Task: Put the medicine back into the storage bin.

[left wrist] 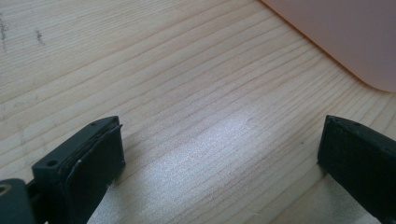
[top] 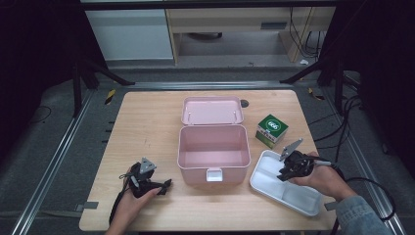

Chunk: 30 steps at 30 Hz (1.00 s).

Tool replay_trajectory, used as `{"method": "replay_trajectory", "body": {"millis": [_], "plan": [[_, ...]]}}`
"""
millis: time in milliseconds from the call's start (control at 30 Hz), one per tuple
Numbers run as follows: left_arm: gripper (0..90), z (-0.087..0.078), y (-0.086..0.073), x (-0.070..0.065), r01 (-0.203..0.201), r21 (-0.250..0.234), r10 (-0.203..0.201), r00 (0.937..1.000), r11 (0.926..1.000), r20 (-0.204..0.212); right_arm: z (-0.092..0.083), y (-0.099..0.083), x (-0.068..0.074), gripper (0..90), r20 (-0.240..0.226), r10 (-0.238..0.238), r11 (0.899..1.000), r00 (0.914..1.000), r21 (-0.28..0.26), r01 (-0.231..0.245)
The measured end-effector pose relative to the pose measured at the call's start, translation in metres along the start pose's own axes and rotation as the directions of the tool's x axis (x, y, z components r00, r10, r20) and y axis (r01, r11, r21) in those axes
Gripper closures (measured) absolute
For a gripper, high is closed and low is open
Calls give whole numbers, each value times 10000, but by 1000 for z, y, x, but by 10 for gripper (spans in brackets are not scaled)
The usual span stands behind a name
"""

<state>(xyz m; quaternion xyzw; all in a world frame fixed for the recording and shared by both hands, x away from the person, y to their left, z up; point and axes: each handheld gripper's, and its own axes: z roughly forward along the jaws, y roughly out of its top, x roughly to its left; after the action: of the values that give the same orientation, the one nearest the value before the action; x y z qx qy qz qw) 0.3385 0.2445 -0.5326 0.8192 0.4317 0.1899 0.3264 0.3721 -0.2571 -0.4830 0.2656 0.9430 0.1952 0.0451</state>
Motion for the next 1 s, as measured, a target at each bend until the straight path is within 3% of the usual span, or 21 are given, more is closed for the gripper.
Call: {"method": "replay_trajectory", "body": {"millis": [267,367,700,833,1000], "plan": [[0,0,0,0,-4,-2,4,10000,10000,-6,-20,13,-12,401,405,1047,9902,9937,-971,-1004],[0,0,0,0,-1,-3,1,10000,10000,-6,-25,20,-17,310,804,1198,9861,9895,-1254,-1092],[0,0,0,0,15,-3,-15,10000,10000,-8,-39,45,-38,127,1502,2189,9630,9641,-1923,-1887],[0,0,0,0,30,-2,-30,10000,10000,-18,-44,55,-50,104,1594,2599,9515,9524,-2104,-2245],[0,0,0,0,25,-2,-25,10000,10000,-22,-45,65,-64,83,1694,2888,9451,9423,-2074,-2524]]}}
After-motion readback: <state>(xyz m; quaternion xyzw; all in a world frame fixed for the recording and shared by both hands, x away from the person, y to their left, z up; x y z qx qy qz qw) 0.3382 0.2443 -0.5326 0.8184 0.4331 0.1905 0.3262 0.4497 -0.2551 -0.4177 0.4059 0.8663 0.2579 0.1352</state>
